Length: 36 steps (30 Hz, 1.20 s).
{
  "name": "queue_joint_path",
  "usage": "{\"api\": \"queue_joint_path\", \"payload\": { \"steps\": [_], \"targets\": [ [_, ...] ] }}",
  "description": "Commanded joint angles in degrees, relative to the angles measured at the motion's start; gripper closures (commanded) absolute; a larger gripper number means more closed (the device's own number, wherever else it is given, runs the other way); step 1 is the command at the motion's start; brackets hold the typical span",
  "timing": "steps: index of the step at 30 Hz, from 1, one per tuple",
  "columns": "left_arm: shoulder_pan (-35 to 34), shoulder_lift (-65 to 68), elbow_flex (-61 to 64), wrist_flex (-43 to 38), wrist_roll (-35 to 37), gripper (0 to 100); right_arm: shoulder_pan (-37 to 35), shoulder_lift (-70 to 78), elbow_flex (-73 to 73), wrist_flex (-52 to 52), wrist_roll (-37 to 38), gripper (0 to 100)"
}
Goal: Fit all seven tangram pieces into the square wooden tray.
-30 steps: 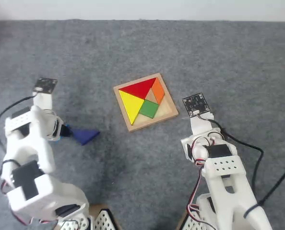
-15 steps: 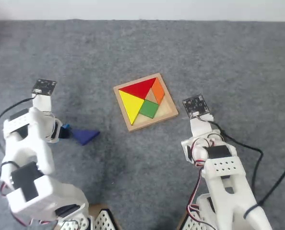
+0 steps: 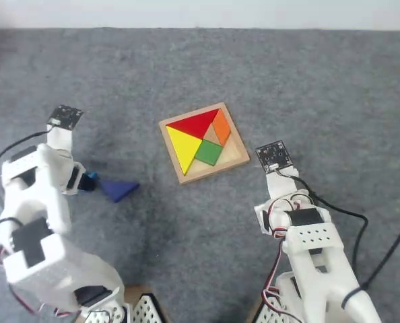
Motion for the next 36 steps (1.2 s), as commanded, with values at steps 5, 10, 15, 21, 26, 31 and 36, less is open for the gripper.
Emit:
{"api": "queue_joint_path", "payload": {
  "steps": [5, 10, 15, 21, 26, 31, 36],
  "targets": [
    [-1.3, 5.7, -3.7, 3.0, -6.4, 85, 0.7, -0.5, -0.7, 0.0, 0.5, 59.7],
    [-1.5, 6.0, -4.0, 6.9, -7.3, 95, 0.7, -0.5, -0.8, 0.0, 0.5, 59.7],
    [-1.6, 5.6, -4.2, 9.0, -8.1, 98, 0.7, -0.5, -0.8, 0.0, 0.5, 59.7],
    [-5.5, 4.9, -9.9, 9.1, -4.9, 94, 0.7, -0.5, -0.8, 0.0, 0.5, 59.7],
    [-9.3, -0.4, -14.5, 14.4, -15.8, 83, 0.7, -0.5, -0.8, 0.0, 0.5, 59.7],
    [-9.1, -2.8, -16.7, 24.5, -33.8, 82, 0.7, -0.5, -0.8, 0.0, 0.5, 59.7],
    [-9.3, -0.5, -17.5, 26.3, -36.4, 79, 0.7, -0.5, -0.8, 0.0, 0.5, 59.7]
  ]
}}
